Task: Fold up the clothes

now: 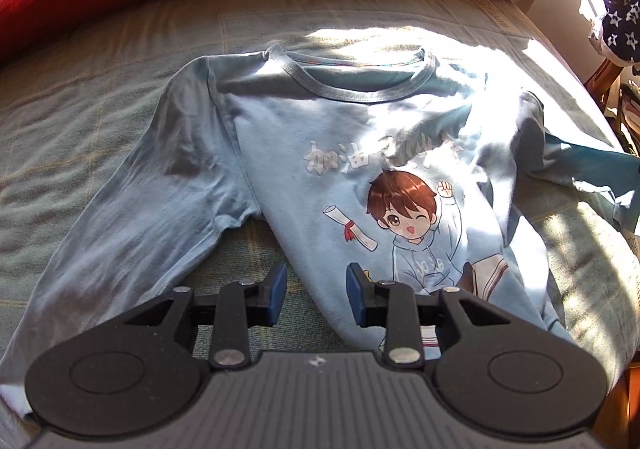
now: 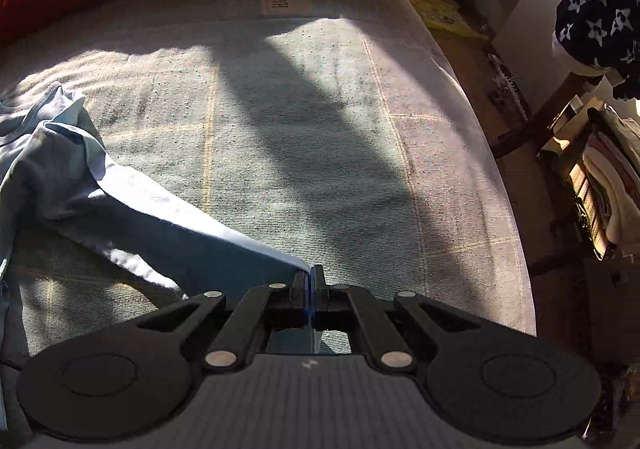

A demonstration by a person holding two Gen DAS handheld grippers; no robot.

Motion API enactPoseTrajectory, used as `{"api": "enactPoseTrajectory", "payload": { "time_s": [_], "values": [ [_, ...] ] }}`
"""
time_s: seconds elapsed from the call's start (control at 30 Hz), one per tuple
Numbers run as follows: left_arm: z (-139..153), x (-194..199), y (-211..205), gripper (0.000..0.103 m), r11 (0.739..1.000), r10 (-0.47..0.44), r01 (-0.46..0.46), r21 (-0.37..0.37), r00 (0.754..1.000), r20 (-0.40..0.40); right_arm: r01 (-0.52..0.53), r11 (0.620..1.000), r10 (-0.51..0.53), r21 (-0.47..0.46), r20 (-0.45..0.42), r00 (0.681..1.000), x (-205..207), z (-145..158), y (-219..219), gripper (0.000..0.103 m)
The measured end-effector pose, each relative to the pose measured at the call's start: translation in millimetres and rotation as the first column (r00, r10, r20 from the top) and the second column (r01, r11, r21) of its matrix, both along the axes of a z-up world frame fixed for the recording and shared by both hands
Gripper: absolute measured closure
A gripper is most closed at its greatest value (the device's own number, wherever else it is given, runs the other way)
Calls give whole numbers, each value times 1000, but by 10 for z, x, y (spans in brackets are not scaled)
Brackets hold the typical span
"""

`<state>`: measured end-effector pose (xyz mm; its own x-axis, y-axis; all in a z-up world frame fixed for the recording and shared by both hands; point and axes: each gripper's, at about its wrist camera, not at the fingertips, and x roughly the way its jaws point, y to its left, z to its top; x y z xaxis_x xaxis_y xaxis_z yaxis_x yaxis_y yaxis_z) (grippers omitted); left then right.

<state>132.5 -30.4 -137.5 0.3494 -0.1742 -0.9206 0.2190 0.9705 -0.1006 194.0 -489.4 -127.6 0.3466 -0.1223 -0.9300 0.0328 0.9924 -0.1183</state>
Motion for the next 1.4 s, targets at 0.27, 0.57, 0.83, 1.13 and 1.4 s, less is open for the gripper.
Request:
{"api": "enactPoseTrajectory", "payload": {
  "time_s": [0.27,0.57,0.83,1.13,1.4],
  "values": [
    [11,-24,-137,69,1000,-19,19,14,1000,-3,25,999,-27,-47,-48,998,-134,-39,-320,102],
    [17,16,-245,68,999,-35,35,17,999,-3,134,990,-137,-32,-126,982,-161,-286,-681,98],
    [29,116,-288,63,999,-35,35,7,999,3,-114,986,110,124,40,993,150,-59,42,79],
    [-14,200,-333,63,999,-46,46,-13,999,-3,-528,825,517,203,107,849,1018,-475,1349,68],
    [-79,239,-300,62,999,-36,35,-30,999,-14,-616,776,615,136,55,787,1197,-640,1647,101]
  ]
}}
